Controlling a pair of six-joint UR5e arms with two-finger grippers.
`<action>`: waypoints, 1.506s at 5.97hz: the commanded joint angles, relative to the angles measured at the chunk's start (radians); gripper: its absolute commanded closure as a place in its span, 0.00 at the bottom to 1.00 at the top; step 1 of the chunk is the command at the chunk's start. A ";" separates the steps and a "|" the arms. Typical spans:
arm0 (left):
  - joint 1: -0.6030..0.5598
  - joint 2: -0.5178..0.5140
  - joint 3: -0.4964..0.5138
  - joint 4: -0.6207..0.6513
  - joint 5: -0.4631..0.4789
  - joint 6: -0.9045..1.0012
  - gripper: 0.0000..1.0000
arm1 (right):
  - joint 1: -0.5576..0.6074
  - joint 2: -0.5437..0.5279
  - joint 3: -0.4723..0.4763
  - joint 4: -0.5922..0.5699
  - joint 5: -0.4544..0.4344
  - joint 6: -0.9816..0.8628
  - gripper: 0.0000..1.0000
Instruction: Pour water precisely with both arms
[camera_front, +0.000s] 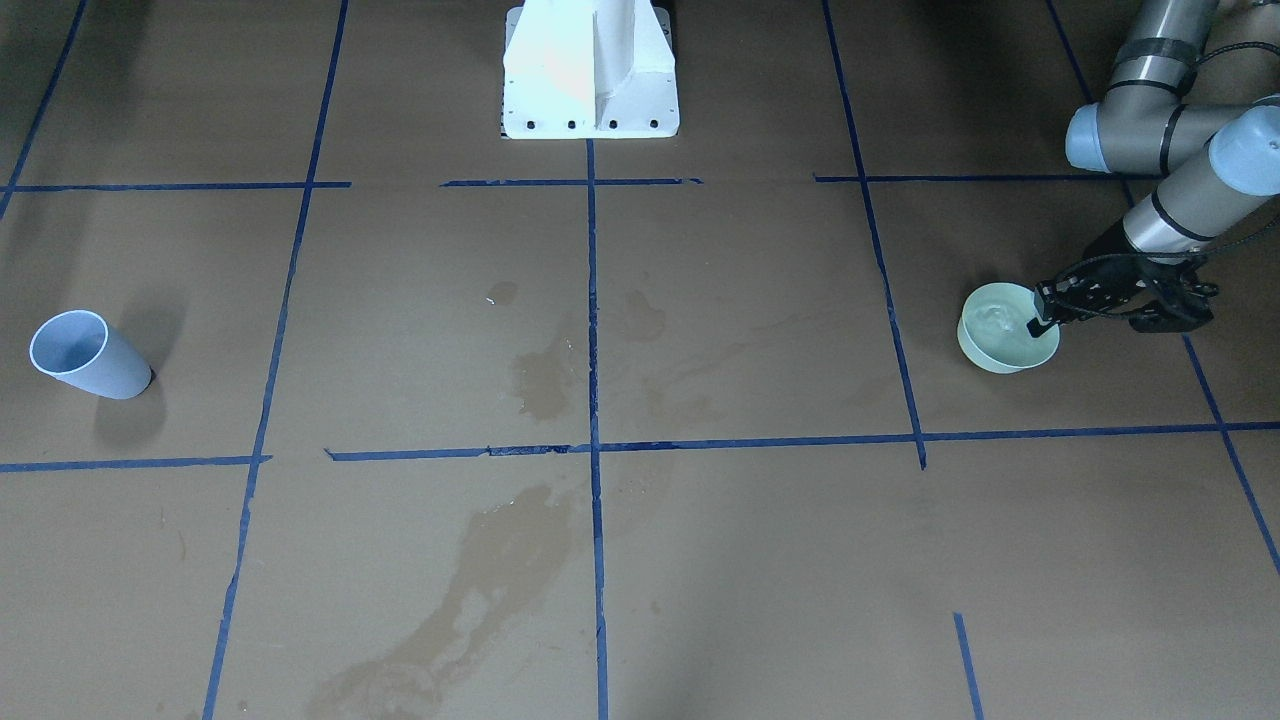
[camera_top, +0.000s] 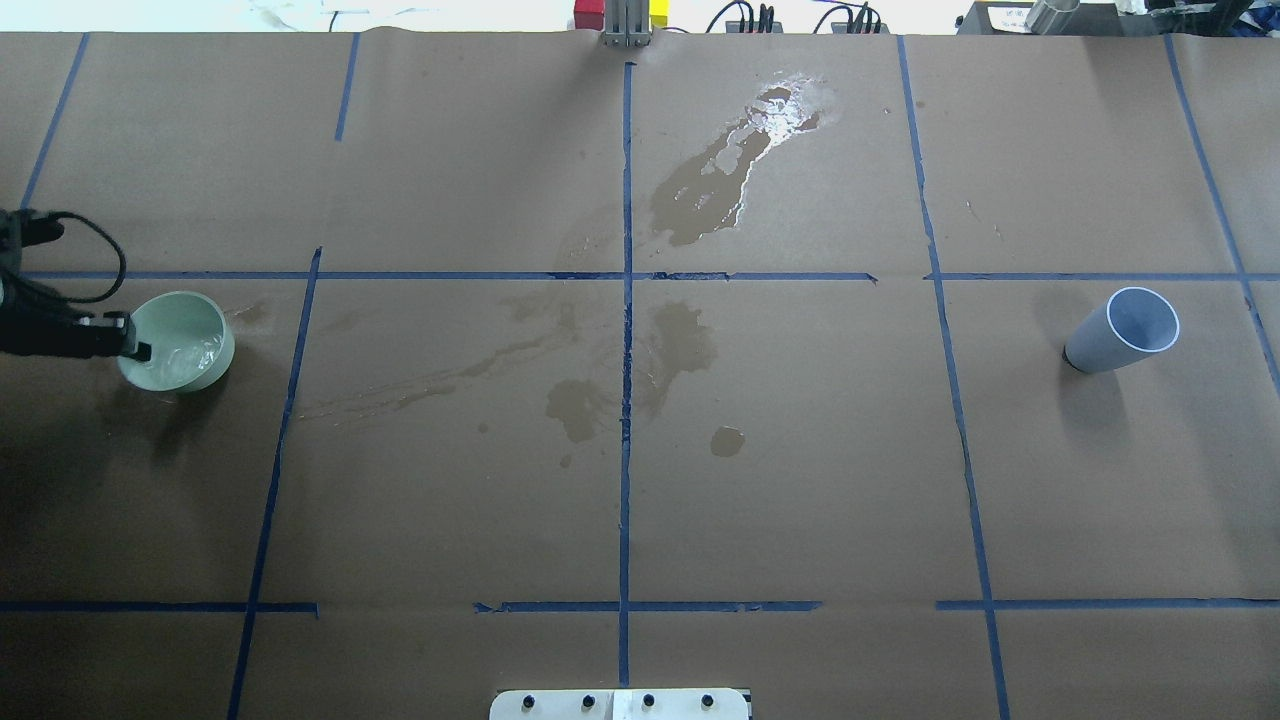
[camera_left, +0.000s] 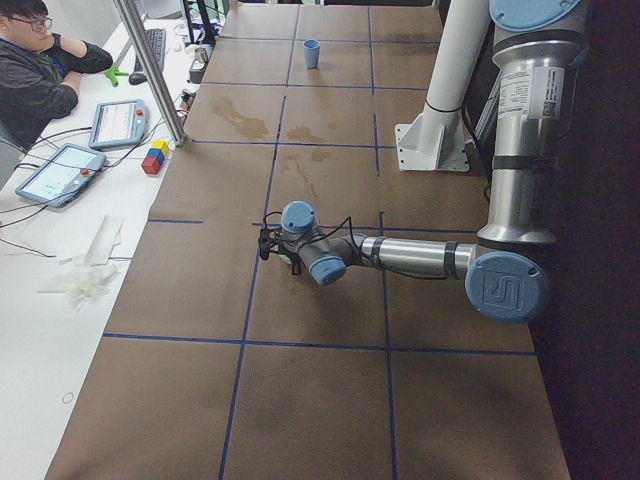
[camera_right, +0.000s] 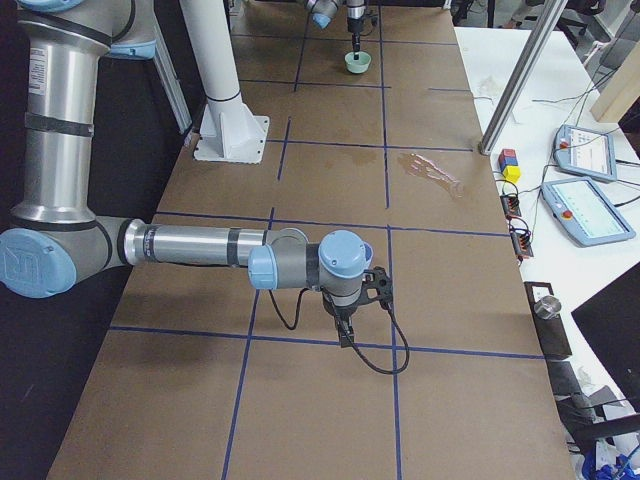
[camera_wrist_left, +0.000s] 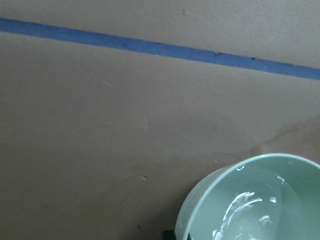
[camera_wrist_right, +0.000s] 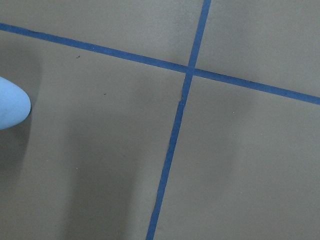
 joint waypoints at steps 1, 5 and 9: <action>-0.008 -0.128 -0.063 0.072 -0.013 -0.083 1.00 | 0.000 0.000 0.002 0.000 0.000 0.000 0.00; 0.263 -0.503 -0.061 0.367 0.159 -0.282 1.00 | -0.001 0.000 0.002 0.002 0.000 0.000 0.00; 0.426 -0.673 0.070 0.415 0.329 -0.391 1.00 | -0.001 0.000 0.004 0.002 0.000 0.000 0.00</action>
